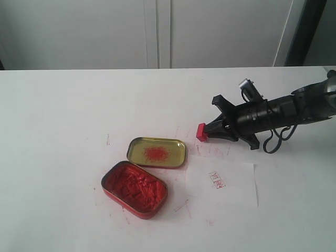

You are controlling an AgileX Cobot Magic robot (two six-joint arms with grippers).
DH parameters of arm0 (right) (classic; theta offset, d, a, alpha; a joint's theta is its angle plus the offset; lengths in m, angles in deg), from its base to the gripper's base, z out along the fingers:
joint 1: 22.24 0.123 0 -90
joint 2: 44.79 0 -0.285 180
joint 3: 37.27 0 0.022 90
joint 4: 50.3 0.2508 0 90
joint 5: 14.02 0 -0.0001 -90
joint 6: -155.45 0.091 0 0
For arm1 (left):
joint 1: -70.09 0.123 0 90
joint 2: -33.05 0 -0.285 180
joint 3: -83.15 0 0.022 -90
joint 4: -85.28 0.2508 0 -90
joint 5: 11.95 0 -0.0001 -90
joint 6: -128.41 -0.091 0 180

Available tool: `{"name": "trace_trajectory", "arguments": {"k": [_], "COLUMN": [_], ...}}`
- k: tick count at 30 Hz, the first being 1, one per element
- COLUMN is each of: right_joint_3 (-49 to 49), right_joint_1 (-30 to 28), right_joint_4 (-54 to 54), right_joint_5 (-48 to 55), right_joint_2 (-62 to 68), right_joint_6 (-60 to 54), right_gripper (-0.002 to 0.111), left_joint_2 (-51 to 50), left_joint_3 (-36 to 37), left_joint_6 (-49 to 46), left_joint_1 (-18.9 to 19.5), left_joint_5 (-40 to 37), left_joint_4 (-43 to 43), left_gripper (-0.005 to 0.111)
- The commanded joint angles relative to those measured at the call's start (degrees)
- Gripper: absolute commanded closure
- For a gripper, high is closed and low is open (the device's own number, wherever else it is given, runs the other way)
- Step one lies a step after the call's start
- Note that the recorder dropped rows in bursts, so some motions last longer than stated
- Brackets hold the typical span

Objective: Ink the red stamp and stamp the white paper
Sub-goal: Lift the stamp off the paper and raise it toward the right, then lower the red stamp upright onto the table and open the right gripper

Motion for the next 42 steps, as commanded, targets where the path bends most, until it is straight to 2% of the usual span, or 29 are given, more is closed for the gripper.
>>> {"name": "trace_trajectory", "arguments": {"k": [1,6,18,25,37,39,42], "right_joint_3": [-0.3,-0.3,-0.3,-0.3,-0.3,-0.3,-0.3], "right_joint_1": [-0.5,-0.5,-0.5,-1.6,-5.3,-5.3,-5.3], "right_joint_4": [-0.2,-0.5,-2.4,-3.1,-10.1,-10.1,-11.7], "right_joint_5": [0.6,0.2,-1.7,-2.5,-3.5,-3.3,-2.4], "right_joint_2": [-0.5,-0.5,-0.8,-1.5,-4.2,-4.2,-4.2], "right_joint_6": [-0.6,-0.3,2.3,3.8,6.7,6.7,6.7], "right_gripper": [0.108,0.107,0.073,0.066,0.066,0.071,0.089], "left_joint_2": [0.2,0.2,0.2,0.2,0.2,0.2,0.2], "left_joint_3": [0.1,0.1,0.1,0.1,0.1,0.1,0.1], "left_joint_6": [0.1,0.1,0.1,0.1,0.1,0.1,0.1], "left_joint_1": [0.2,0.2,0.2,0.2,0.2,0.2,0.2], "left_joint_5": [0.2,0.2,0.2,0.2,0.2,0.2,0.2], "left_joint_4": [-0.1,-0.1,-0.1,-0.1,-0.1,-0.1,-0.1], "left_gripper": [0.107,0.107,0.107,0.107,0.107,0.107,0.107]}}
